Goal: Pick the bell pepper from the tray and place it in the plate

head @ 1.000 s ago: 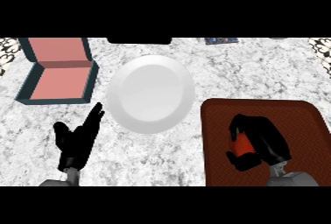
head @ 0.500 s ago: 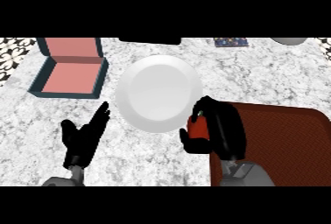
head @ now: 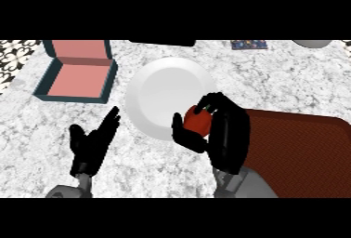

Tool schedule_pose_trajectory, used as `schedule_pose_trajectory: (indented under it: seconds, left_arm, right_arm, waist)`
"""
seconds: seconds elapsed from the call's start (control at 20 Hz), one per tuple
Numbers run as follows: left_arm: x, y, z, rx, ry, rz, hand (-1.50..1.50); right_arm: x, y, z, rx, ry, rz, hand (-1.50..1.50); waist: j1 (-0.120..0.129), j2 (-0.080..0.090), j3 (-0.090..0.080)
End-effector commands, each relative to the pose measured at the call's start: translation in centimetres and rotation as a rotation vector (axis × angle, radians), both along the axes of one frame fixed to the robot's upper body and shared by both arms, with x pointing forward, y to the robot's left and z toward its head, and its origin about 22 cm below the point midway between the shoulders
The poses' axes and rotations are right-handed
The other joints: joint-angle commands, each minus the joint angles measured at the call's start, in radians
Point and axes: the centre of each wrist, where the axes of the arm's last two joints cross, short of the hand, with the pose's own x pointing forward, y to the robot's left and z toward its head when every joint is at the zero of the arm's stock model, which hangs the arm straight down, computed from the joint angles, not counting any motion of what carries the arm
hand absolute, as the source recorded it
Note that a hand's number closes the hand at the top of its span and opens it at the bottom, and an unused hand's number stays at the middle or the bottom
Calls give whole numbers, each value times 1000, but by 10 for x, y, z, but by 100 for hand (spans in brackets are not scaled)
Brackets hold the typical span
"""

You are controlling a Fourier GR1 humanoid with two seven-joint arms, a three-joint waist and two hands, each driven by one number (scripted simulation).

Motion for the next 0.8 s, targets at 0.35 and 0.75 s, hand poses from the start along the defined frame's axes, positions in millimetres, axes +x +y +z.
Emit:
schedule_pose_trajectory:
  seconds: [0.35, 0.75]
  left_arm:
    - [-1, 5, -4, 13, 46, 3, 0]
    - [-9, 1, -7, 8, 33, 9, 0]
  right_arm:
    - [29, 31, -1, 68, -152, -266, 150]
    - [57, 30, -12, 59, -177, -383, 150]
  waist:
    - [-11, 9, -2]
    - [-5, 17, 1]
